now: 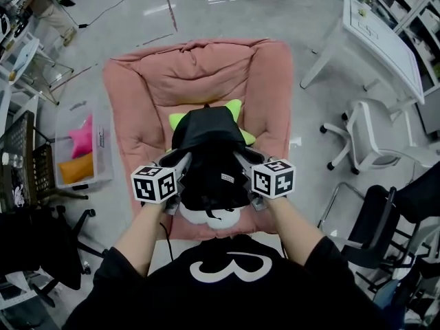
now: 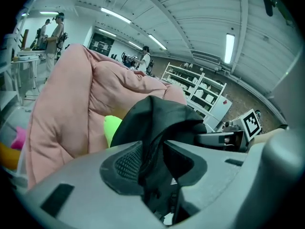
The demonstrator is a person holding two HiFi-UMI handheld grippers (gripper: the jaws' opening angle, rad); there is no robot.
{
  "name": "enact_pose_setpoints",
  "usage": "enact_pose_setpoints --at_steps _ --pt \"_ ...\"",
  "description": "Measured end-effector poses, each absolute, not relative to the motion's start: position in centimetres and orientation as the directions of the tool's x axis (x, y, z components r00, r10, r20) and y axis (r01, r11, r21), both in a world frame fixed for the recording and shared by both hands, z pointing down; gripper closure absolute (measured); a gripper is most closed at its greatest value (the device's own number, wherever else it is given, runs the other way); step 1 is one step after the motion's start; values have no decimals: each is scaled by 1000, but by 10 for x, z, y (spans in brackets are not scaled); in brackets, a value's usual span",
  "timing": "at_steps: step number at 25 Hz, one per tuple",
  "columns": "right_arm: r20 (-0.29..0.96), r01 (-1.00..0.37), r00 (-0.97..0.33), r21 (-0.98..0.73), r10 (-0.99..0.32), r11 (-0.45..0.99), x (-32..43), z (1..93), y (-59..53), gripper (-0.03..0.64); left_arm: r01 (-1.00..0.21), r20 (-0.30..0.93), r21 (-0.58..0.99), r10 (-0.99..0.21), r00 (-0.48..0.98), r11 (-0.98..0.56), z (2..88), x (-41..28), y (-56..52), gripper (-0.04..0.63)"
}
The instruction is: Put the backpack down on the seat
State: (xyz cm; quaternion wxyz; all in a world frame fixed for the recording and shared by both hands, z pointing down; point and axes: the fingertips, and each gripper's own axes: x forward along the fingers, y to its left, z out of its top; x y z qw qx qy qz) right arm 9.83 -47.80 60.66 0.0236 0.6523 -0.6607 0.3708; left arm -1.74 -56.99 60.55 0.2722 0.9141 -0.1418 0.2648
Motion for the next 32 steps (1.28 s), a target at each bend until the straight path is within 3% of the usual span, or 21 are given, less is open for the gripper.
enact_pose_setpoints --at_steps 5,12,17,21,26,32 --pt "508 -884 -150 -453 -848 -115 100 602 -465 395 -423 562 449 -119 818 -787 610 -25 -572 367" --pt "495 -888 -180 -453 -850 -75 96 580 -431 385 -467 541 430 -193 818 -773 577 -43 -550 324" --pt "439 -886 -227 -464 -869 -3 80 539 -399 387 -451 549 418 -176 817 -788 542 -55 -501 324" --pt "354 -863 -299 -497 -886 92 55 494 -371 392 -416 497 459 -161 852 -785 503 -61 -453 355" --pt "241 -851 -350 -486 -905 200 24 432 -335 580 -305 354 500 -130 926 -811 436 -61 -382 554" --pt "153 -825 -396 -493 -906 277 -1 385 -291 612 -170 265 468 -46 963 -867 378 -70 -322 589"
